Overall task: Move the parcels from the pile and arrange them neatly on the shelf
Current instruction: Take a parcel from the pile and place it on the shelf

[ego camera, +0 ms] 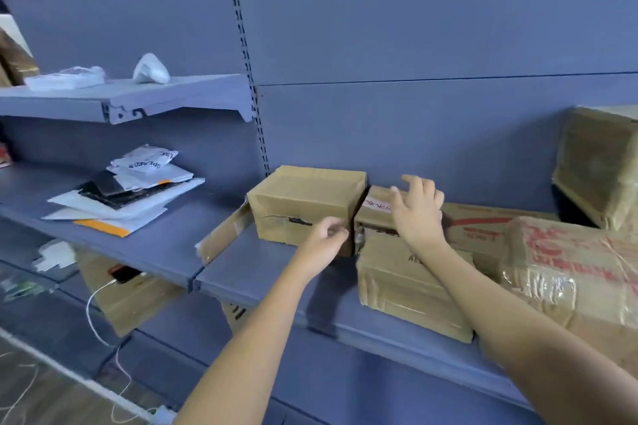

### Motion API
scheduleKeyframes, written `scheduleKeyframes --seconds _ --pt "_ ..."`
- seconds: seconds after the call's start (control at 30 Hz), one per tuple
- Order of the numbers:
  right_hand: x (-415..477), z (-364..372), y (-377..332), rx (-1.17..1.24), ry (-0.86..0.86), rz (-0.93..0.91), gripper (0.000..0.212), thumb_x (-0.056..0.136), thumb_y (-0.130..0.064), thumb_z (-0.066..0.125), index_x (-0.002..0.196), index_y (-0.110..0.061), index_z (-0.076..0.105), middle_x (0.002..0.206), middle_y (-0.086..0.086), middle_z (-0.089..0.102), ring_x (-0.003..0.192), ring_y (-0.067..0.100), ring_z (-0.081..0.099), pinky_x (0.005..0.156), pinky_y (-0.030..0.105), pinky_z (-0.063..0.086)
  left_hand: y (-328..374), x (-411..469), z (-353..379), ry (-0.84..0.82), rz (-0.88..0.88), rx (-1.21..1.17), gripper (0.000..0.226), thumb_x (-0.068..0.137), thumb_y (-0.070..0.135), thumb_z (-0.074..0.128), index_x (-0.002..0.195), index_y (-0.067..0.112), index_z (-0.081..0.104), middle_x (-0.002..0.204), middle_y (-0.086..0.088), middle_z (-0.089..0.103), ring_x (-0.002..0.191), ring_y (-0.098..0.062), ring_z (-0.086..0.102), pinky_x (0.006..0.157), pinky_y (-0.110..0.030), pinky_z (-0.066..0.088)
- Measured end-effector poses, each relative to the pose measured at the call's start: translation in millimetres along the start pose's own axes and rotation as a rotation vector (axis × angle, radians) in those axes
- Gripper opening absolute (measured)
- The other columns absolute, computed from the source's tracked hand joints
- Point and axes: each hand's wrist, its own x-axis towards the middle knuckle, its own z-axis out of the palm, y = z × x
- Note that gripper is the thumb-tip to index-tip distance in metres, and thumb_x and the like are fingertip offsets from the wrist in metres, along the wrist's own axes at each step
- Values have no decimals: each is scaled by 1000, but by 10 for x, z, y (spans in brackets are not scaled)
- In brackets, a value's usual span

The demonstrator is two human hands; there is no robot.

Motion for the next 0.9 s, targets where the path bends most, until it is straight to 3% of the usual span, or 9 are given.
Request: scheduleKeyframes --seconds 0.2,0.33,0.4,0.47,0.57,0.6,0.7,0.8,0.9 --pt "2 25 173 -85 118 120 38 101 -27 39 134 -9 44 139 12 42 127 34 32 103 42 30 17 223 217 -266 139 14 31 97 19 52 127 11 53 113 3 57 104 -9 53 77 -3 37" --pt "-125 162 208 -450 -120 90 37 99 -32 40 130 -12 48 131 10 47 122 34 39 94 41 40 -35 281 47 -395 304 81 35 95 22 56 129 18 52 130 3 49 113 -4 47 90 -13 33" --pt "-169 233 197 -642 -196 20 36 100 -36 36 126 -14 49 132 5 47 123 29 38 89 39 41 -15 344 -108 -335 370 42 30 93 17 55 122 24 55 123 4 52 99 0 49 84 -13 36" --pt "-187 254 183 -683 -191 5 36 100 -35 34 127 -16 49 133 2 47 123 26 38 90 38 41 -18 422 -282 -196 459 81 27 90 14 55 112 29 57 111 6 53 92 -2 49 85 -21 39" --pt "-185 255 189 -692 -200 -4 36 99 -34 36 129 -19 50 135 -1 47 123 25 37 94 39 43 -147 635 -532 169 680 439 32 83 21 61 115 22 60 122 6 56 115 -16 46 103 -31 29" --pt "-189 253 189 -695 -203 -5 35 99 -33 36 129 -20 50 134 -1 47 122 25 37 94 39 43 -216 704 -604 212 685 554 38 81 28 64 118 22 59 128 5 55 122 -19 44 106 -34 25" --pt "-187 253 186 -679 -194 6 34 98 -33 37 127 -21 51 131 -2 49 120 24 38 92 40 43 -456 819 -724 158 642 771 55 77 41 69 127 21 55 137 2 53 128 -23 46 112 -41 23" --pt "-179 255 177 -678 -181 6 34 97 -32 39 126 -20 53 129 -3 51 119 24 38 92 39 43 -643 844 -696 208 720 890 66 65 38 78 124 17 59 130 -3 60 119 -28 55 105 -43 30" --pt "-160 255 191 -648 -165 0 31 95 -30 42 121 -18 56 125 -1 53 116 24 39 89 40 45 -650 845 -622 241 702 942 83 51 47 84 122 15 57 126 -7 60 116 -30 55 101 -45 33"
